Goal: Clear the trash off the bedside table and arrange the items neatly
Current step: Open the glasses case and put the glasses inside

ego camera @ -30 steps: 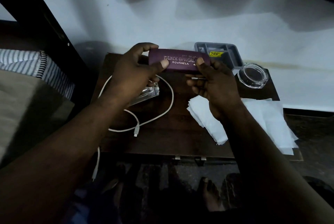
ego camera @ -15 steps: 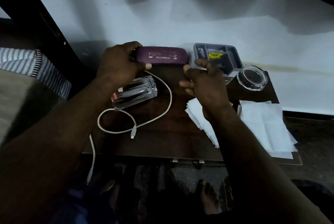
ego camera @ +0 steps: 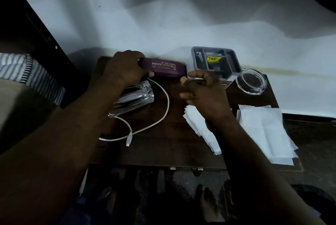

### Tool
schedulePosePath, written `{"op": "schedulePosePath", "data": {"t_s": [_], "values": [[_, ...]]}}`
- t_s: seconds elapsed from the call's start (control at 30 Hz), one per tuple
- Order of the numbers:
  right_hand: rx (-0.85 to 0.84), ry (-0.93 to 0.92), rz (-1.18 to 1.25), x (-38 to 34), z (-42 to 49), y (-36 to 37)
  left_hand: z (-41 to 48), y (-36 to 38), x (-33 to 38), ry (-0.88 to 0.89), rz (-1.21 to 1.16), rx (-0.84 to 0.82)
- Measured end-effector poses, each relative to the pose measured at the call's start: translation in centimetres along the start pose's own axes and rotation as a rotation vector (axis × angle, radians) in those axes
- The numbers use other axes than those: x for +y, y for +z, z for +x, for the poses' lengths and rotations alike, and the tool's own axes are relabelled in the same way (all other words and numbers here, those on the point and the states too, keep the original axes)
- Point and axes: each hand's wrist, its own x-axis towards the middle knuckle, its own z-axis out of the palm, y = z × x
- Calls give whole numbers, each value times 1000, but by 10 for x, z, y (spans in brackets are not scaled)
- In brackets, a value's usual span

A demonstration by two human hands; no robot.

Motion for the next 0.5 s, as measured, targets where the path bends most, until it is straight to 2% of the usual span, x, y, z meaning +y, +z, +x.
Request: {"op": "schedulePosePath", "data": {"t_s": [0.23,0.5], "values": [[-8,-10,-32,5,0,-4,5,4,9,10,241,-50],[-19,-15,-52,6,-2,-6,8,7,14,-22,232,-87]]}}
